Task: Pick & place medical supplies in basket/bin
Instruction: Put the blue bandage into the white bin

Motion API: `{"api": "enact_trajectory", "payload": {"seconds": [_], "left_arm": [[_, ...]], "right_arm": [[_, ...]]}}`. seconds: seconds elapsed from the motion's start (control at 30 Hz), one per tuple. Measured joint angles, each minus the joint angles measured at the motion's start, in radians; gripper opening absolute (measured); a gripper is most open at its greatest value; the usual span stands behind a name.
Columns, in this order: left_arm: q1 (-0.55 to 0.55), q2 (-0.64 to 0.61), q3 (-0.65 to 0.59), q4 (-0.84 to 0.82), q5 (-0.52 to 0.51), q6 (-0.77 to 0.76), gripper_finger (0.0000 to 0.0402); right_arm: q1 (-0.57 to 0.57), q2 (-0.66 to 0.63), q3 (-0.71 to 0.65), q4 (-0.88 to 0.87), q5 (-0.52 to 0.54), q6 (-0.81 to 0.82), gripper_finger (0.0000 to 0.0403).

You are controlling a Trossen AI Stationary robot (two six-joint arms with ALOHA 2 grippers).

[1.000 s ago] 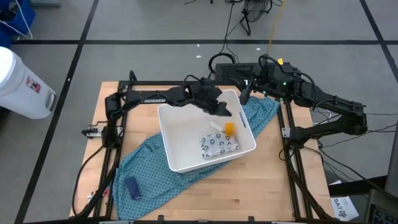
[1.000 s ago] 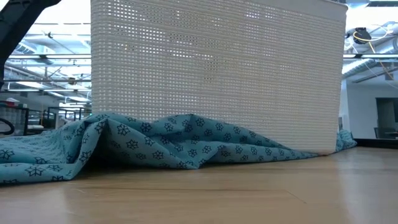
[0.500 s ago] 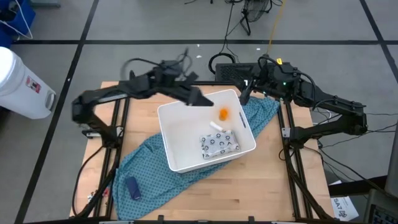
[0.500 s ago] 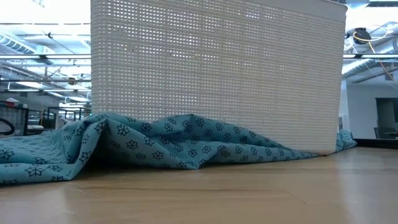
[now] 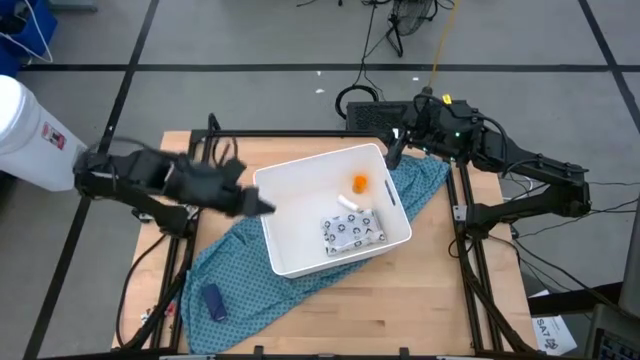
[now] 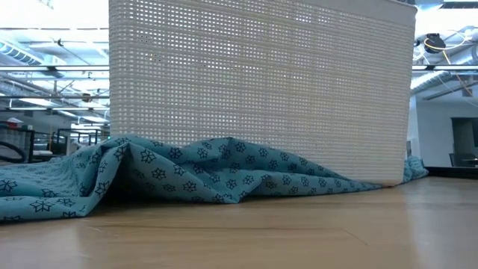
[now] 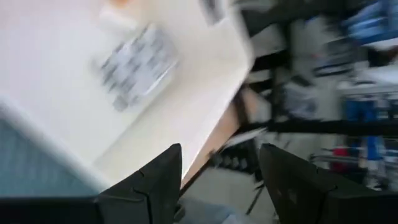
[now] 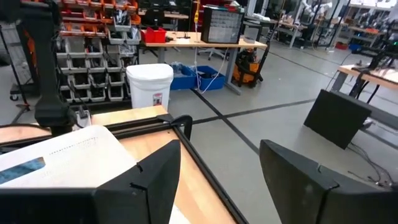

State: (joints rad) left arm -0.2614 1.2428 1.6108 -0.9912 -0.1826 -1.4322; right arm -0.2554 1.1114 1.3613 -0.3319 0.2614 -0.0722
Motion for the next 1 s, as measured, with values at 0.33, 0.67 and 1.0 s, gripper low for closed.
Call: {"api": "enact_trajectory", "payload": {"seconds": [0.33, 0.67, 1.0], "left_arm": [[-0.338, 0.141, -0.001, -0.343, -0.202, -0.598, 0.0218], [-0.542, 0.318, -0.002, -0.394, -0.173, -0.96, 0.0218], [-0.583, 0.437, -0.002, -0.353, -0.106, -0.989, 0.0218]], "right_arm": [[0.0, 0.0, 0.0, 0.013, 0.0, -0.019, 0.021], [0.0, 0.004, 0.0, 0.014, -0.001, -0.03, 0.021], [0.0, 0.018, 0.0, 0.012, -0.004, -0.02, 0.021]]}}
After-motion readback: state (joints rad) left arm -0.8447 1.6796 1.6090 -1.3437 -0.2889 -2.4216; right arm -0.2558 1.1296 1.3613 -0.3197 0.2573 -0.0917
